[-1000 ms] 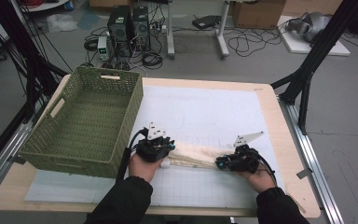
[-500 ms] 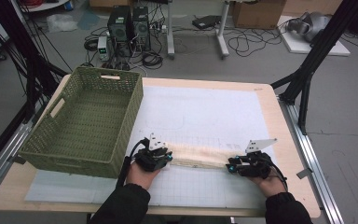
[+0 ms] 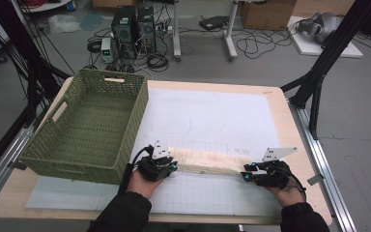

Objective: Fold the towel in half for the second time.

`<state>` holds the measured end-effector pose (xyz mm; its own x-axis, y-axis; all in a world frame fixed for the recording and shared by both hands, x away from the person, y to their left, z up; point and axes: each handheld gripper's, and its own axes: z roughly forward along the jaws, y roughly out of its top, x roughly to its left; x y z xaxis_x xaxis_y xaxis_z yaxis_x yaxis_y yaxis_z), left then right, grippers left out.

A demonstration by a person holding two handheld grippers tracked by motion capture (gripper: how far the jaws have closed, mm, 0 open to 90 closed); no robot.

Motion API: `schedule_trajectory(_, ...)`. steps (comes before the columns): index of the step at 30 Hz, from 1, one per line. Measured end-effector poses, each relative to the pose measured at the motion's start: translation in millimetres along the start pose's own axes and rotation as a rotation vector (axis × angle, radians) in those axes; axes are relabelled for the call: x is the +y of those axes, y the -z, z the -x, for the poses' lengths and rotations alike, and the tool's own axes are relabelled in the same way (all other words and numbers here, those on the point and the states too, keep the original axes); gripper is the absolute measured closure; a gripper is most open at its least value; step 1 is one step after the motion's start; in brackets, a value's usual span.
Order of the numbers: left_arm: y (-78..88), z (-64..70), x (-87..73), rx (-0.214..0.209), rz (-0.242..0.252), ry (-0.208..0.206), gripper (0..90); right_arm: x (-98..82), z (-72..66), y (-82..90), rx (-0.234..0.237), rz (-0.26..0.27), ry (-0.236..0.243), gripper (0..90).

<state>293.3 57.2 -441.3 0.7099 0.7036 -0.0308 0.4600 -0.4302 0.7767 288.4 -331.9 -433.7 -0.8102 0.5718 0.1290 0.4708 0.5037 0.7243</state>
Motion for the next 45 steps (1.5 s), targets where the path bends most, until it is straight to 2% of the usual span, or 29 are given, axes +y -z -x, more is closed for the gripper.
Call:
schedule_trajectory(2, -0.8, 0.7, 1.6, 0.001, 0.000, 0.005, 84.6, -0.2, 0.8, -2.4, -0.006, -0.014, 0.000, 76.5)
schedule_trajectory(4, 2.1, -0.1, 3.3, 0.006, 0.019, 0.013, 86.3, 0.7, 1.4, -2.0, -0.006, -0.020, 0.003, 84.9)
schedule_trajectory(5, 4.8, -0.4, 4.0, 0.006, 0.036, 0.028, 86.4, 1.3, 1.6, -1.1, -0.005, -0.017, 0.002, 85.5)
schedule_trajectory(9, 18.2, -0.9, 8.2, 0.003, 0.072, 0.024, 86.6, 4.4, 1.2, 7.5, 0.000, 0.022, -0.004, 85.9)
schedule_trajectory(11, 22.0, -0.6, 7.9, 0.000, 0.072, 0.020, 86.5, 5.9, -0.7, 10.5, 0.005, 0.030, 0.006, 85.8)
schedule_trajectory(14, 19.8, 0.2, 2.1, -0.004, 0.047, 0.014, 86.5, 3.6, -2.6, 9.4, 0.023, 0.005, 0.003, 85.4)
schedule_trajectory(16, 12.8, 0.2, -3.7, -0.012, 0.005, 0.015, 86.2, 0.3, -3.0, 5.1, 0.030, -0.020, -0.004, 84.8)
schedule_trajectory(18, 10.4, -1.0, -6.7, -0.019, 0.008, 0.030, 83.5, -2.0, -2.3, -0.1, 0.038, -0.046, -0.012, 82.2)
schedule_trajectory(20, 15.0, -0.7, -3.4, -0.003, 0.040, 0.037, 74.0, -1.5, -0.6, 0.8, 0.070, -0.034, -0.035, 71.5)
schedule_trajectory(22, 22.4, 0.3, 2.9, 0.003, 0.083, 0.033, 68.2, 1.8, -1.3, 5.6, 0.056, 0.000, -0.034, 58.6)
schedule_trajectory(25, 24.0, 0.8, 13.0, 0.022, 0.124, 0.040, 66.0, 10.2, 0.7, 9.1, 0.035, 0.052, -0.043, 51.2)
schedule_trajectory(27, 19.2, 0.3, 16.9, 0.050, 0.133, 0.046, 65.9, 15.6, 1.6, 3.2, 0.015, 0.061, -0.045, 50.6)
schedule_trajectory(30, 5.3, -0.5, 13.0, 0.087, 0.101, 0.057, 66.3, 17.7, 1.8, -7.3, -0.018, 0.022, -0.016, 49.1)
schedule_trajectory(32, -3.3, -2.5, 6.4, 0.087, 0.073, 0.081, 67.2, 14.7, 4.3, -11.0, -0.024, 0.008, -0.018, 49.1)
schedule_trajectory(34, -8.8, -5.4, -0.8, 0.085, 0.045, 0.078, 67.3, 9.6, 6.9, -12.6, -0.025, -0.009, -0.026, 48.9)
schedule_trajectory(36, -8.7, -5.1, -3.6, 0.084, 0.064, 0.082, 67.8, 4.9, 8.1, -12.0, -0.021, -0.007, -0.025, 49.0)
schedule_trajectory(38, -8.1, -3.4, -3.1, 0.093, 0.052, 0.058, 67.7, 2.7, 7.4, -11.3, -0.028, -0.004, -0.018, 48.9)
schedule_trajectory(41, -5.4, -2.1, -1.9, 0.103, 0.051, 0.075, 66.6, 2.9, 5.1, -12.9, -0.046, -0.004, -0.002, 47.6)
schedule_trajectory(45, 3.0, 1.0, -2.5, 0.119, 0.067, 0.082, 61.6, 5.4, 2.9, -5.7, -0.056, 0.023, -0.022, 46.1)
